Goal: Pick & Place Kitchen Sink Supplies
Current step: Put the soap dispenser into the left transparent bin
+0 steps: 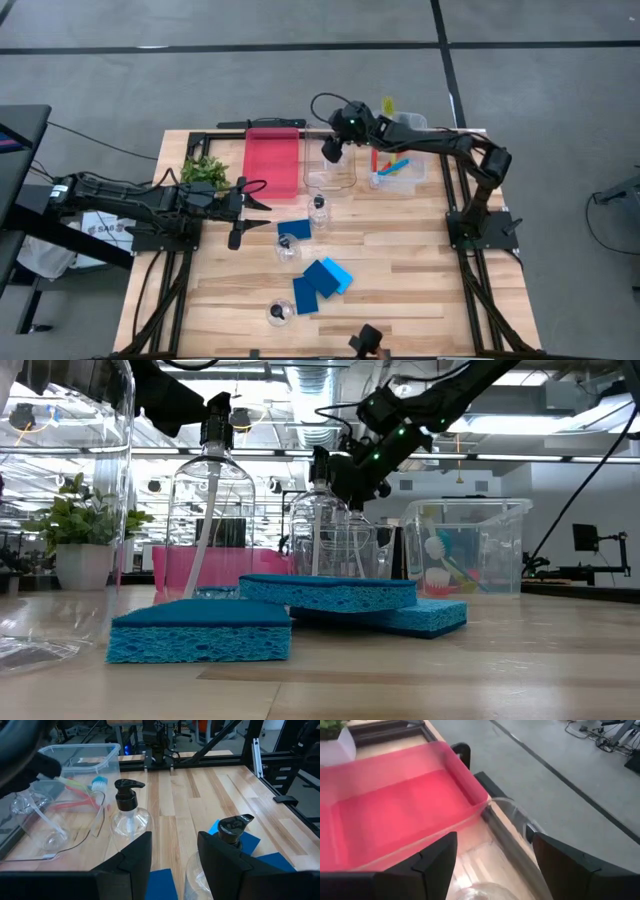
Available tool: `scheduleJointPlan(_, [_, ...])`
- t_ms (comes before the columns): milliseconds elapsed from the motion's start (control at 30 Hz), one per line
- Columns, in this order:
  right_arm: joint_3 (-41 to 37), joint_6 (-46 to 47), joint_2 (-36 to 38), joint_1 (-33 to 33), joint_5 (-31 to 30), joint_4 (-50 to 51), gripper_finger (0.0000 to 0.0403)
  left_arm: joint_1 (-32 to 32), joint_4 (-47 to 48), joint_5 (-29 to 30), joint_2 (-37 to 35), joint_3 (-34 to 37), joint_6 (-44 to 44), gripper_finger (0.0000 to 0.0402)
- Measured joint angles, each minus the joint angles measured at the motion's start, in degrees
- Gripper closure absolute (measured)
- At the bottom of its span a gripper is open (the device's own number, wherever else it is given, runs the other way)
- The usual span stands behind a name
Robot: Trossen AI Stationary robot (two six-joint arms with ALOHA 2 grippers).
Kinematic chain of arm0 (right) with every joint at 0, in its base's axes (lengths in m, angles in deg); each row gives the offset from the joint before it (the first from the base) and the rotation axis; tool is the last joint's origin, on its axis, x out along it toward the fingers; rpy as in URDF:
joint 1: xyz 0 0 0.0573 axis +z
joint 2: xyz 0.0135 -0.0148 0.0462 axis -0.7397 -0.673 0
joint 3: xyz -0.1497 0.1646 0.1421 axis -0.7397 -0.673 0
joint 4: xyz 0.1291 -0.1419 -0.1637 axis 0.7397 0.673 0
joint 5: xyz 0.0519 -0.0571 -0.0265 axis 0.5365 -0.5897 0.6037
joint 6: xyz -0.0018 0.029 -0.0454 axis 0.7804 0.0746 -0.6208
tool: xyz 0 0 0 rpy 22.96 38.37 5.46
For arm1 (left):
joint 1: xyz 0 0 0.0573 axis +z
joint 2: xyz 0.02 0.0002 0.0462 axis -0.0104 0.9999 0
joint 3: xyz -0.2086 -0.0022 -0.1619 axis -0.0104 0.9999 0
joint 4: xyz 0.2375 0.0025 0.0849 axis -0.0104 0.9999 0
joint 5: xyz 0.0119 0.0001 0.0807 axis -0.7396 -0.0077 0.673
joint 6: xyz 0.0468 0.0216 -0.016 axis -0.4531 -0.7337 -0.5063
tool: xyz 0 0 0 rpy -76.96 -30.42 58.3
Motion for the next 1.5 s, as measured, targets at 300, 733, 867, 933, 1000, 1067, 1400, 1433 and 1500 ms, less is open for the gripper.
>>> scheduleJointPlan(300, [0.0, -2.88, 6.64, 1.31, 0.23, 8.77, 0.0147, 0.02, 0.02, -0.02, 0.0, 0.0, 0.02, 0.0241])
scheduleJointPlan(733, [0.0, -9.15, 17.79, 9.91, 0.15, 17.17, 0.0147, 0.01, 0.01, -0.02, 0.01, 0.0, 0.02, 0.0241])
scheduleJointPlan(867, [0.0, -9.53, 20.07, 15.34, 0.2, 19.11, 0.0147, 0.02, 0.01, -0.02, 0.01, 0.0, 0.01, 0.0241])
scheduleJointPlan(933, [0.0, -9.51, 20.54, 18.27, 0.2, 20.0, 0.0147, 0.02, 0.0, -0.02, 0.0, 0.0, 0.02, 0.0241])
scheduleJointPlan(1000, [0.0, -9.2, 20.4, 21.32, 0.17, 20.29, 0.0147, 0.02, 0.0, -0.02, 0.02, 0.0, 0.02, 0.0241])
scheduleJointPlan(1067, [0.0, -9.07, 19.85, 24.54, 0.13, 20.43, 0.0147, 0.02, 0.0, -0.02, 0.02, 0.0, 0.02, 0.0241])
scheduleJointPlan(1400, [-0.02, -8.72, 14.21, 41.96, -13.22, 18.3, 0.0171, 0.0, 0.0, -0.02, 0.02, 0.0, 0.17, 0.0241])
scheduleJointPlan(1433, [-0.02, -8.13, 14.2, 43.23, -15.14, 18.9, 0.0176, 0.0, 0.0, -0.02, 0.02, 0.0, 0.18, 0.0241])
scheduleJointPlan(1500, [0.0, -6.01, 14.24, 45.43, -18.97, 19.71, 0.019, 0.01, 0.01, -0.02, 0.01, 0.0, 0.17, 0.0241])
